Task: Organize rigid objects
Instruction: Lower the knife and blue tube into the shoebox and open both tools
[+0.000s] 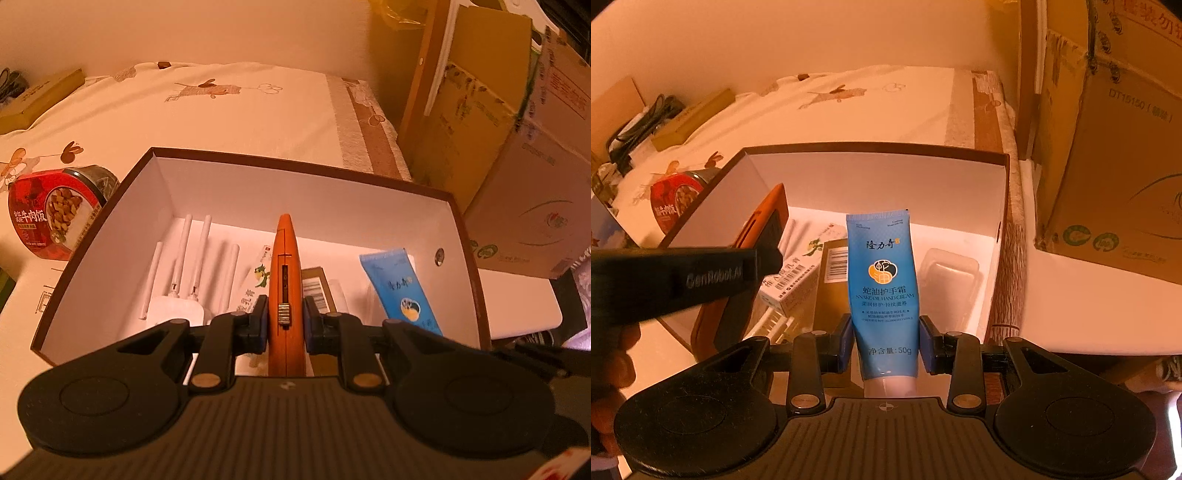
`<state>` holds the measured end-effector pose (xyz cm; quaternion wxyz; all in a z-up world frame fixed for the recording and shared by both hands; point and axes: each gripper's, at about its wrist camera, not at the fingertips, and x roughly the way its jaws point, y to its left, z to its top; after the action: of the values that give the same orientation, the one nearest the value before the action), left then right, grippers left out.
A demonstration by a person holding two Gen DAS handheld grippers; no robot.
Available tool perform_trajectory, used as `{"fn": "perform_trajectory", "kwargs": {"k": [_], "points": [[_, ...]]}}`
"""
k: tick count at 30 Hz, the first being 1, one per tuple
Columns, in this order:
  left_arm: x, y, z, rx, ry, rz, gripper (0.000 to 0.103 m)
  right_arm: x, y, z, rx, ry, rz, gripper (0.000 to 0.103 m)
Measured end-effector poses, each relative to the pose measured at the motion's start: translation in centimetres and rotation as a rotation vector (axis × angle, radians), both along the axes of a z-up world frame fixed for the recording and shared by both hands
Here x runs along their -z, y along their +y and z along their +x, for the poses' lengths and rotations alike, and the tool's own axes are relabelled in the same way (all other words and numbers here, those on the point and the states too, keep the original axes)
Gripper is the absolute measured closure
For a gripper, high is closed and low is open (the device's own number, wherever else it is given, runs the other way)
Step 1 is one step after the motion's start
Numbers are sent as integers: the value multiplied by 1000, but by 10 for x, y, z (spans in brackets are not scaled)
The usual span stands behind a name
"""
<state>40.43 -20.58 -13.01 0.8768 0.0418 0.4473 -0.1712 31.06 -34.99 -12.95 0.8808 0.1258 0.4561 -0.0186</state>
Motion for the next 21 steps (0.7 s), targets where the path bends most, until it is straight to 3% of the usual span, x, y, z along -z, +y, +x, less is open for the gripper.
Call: {"fn": "perform_trajectory", "kwargs": {"k": [12,21], "points": [[24,-5,4,7,59,7,88,8,3,8,-3,31,-18,70],[22,0,0,11,53,40,80,7,2,9,1,35,-30,70]]}}
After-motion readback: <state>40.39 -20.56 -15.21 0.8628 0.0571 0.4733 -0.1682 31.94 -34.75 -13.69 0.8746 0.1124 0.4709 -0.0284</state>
